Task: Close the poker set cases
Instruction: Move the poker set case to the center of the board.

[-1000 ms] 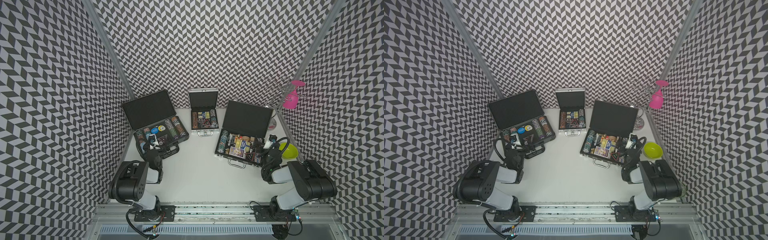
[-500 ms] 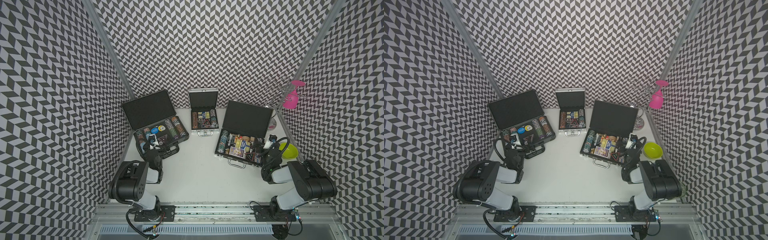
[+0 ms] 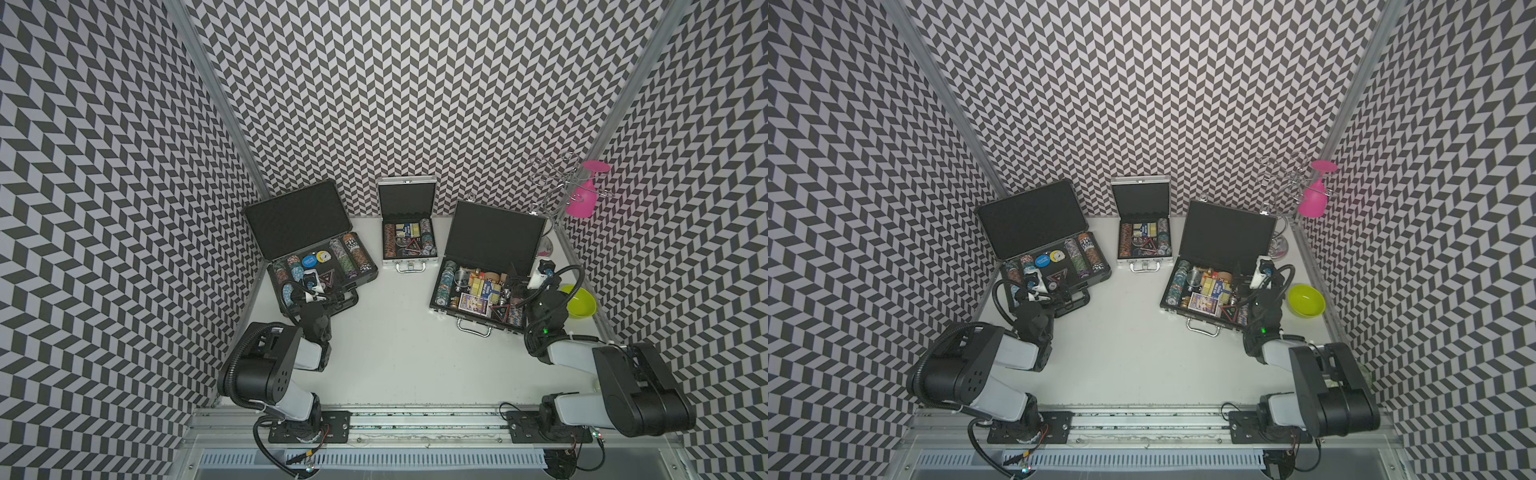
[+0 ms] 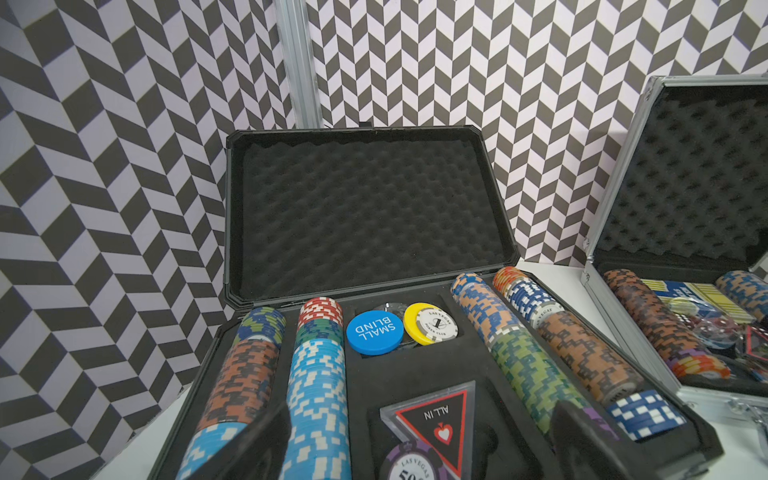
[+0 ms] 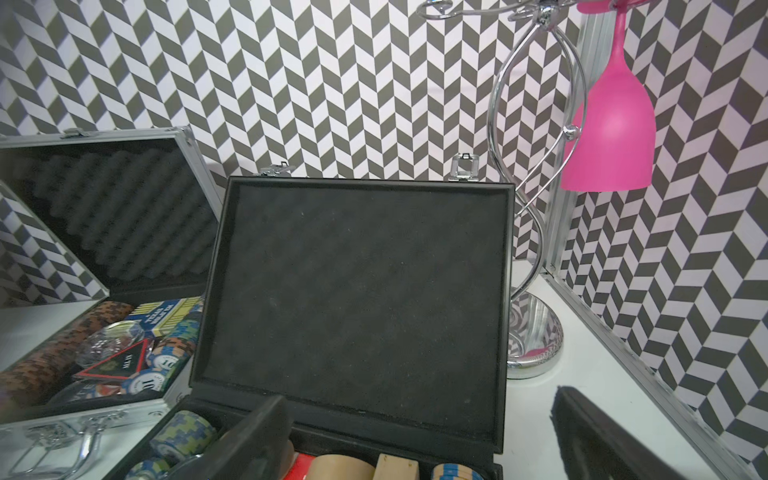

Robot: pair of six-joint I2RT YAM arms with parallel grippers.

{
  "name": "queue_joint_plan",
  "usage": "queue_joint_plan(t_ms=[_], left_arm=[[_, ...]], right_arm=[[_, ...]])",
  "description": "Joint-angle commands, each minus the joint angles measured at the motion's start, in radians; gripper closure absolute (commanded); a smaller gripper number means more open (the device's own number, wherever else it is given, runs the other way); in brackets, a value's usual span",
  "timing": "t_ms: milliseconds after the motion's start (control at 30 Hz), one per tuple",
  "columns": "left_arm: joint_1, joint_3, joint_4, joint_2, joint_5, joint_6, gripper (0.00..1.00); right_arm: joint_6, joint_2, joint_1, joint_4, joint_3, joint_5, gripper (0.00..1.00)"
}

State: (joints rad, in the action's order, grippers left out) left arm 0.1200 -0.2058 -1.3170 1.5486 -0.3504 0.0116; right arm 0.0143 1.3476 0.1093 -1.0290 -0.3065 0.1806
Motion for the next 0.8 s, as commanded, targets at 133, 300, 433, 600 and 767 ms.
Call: queue_joint_plan(t_ms=[133, 300, 433, 600, 767], left_arm=[[-0.044, -0.255, 0.489, -0.088, 0.109, -0.007, 0.00], [-0.042, -0.347, 0.604, -0.163, 0.123, 0.039, 0.00], [-0.095, -0.423, 0.693, -0.186, 0.052, 0.284, 0.00], [-0.163, -0.495, 0.823, -0.224, 0.275, 0.284, 0.00], [-0.090, -0.525, 0.917, -0.248, 0.321, 0.274, 0.02]], right_arm=[[-0.022, -0.049, 0.056, 0.259, -0.136, -0.060, 0.01], [-0.061, -0.056, 0.089, 0.418, -0.222, -0.040, 0.01], [-0.112, -0.071, 0.107, 0.534, -0.270, -0.002, 0.00], [-0.236, -0.065, 0.108, 0.713, -0.331, 0.033, 0.04], [-0.321, -0.065, 0.109, 0.858, -0.358, 0.006, 0.12]])
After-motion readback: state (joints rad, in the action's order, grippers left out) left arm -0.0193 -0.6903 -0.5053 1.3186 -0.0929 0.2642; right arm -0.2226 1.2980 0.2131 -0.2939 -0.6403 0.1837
